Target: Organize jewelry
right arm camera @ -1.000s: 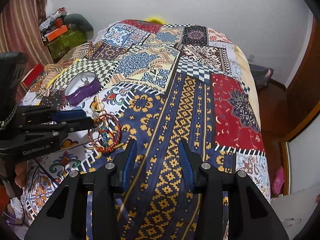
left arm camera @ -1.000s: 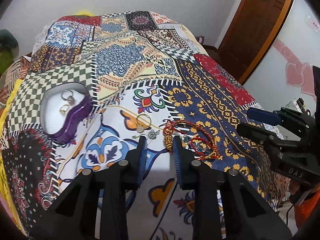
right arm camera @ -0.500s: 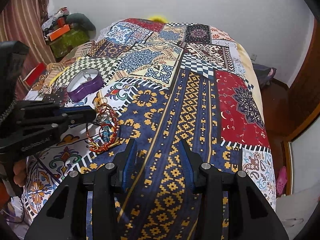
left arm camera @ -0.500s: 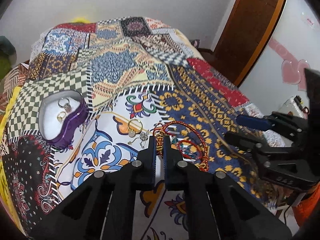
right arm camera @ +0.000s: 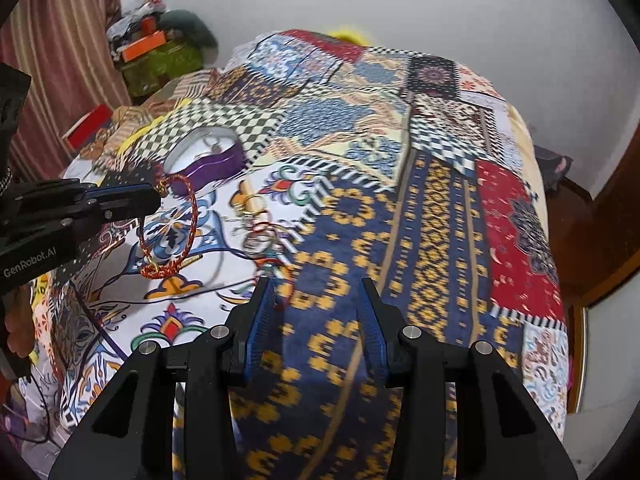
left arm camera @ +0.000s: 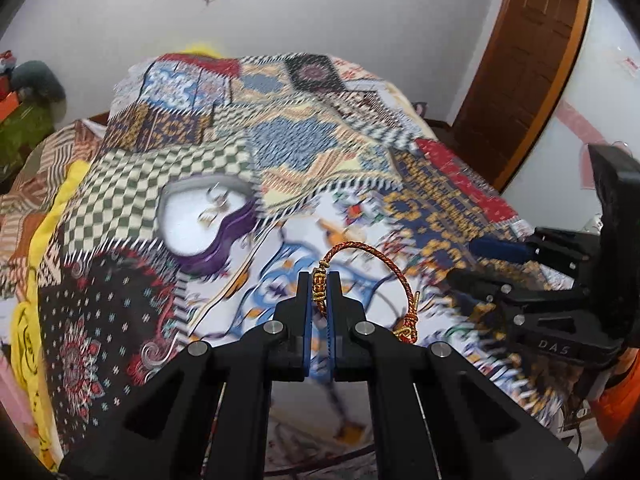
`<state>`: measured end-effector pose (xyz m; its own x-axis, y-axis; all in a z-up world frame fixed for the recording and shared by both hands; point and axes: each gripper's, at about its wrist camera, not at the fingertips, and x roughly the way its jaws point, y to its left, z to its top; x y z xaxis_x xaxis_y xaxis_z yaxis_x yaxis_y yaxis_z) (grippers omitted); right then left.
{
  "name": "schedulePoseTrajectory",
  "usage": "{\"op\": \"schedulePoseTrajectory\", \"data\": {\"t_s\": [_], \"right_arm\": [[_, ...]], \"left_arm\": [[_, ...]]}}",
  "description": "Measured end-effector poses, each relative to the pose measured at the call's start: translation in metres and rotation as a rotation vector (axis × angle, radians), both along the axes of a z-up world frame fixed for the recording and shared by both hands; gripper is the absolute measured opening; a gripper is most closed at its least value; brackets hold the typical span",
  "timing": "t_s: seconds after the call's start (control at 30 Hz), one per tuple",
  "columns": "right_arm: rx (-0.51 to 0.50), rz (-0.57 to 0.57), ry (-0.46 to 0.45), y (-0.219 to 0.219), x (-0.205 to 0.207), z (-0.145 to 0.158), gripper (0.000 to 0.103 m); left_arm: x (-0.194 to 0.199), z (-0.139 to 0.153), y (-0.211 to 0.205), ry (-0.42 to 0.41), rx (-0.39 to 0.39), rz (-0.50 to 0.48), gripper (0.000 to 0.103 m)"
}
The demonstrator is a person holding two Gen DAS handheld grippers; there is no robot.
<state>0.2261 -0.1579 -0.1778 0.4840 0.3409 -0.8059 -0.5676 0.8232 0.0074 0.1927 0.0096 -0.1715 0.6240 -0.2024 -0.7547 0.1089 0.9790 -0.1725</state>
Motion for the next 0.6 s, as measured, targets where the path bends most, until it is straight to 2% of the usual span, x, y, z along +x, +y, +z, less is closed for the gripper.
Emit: {"op": "schedulePoseTrajectory", "data": {"t_s": [0.2, 0.43, 0.47, 0.53, 0.57, 0.6], "right_arm": [[-0.063, 0.039, -0.007, 0.018, 0.005, -0.016, 0.039], [-0.034, 0.034, 0.018, 0.014, 0.011, -0.017, 0.039], [-0.035, 0.031, 0.013, 0.015, 0.011, -0.017, 0.036], [-0.042, 0.026, -0.001, 0.015, 0.009, -0.017, 0.023], [-0.042, 0.026, -0.002, 0.016, 0.009, -0.016, 0.010], [-0.043, 0.020, -0.001, 0.016, 0.010, -0.016, 0.008]], "left_arm": [[-0.008, -0.015, 0.011, 0.028, -0.009, 0.014, 0.005], [-0.013, -0.020, 0.008, 0.028, -0.016, 0.008, 0.005], [-0.013, -0.020, 0.007, 0.027, -0.020, 0.008, 0.005], [-0.013, -0.020, 0.006, 0.025, -0.023, 0.007, 0.005], [-0.014, -0.019, 0.006, 0.024, -0.023, 0.007, 0.005], [-0.014, -0.018, 0.005, 0.023, -0.024, 0.006, 0.005]]}}
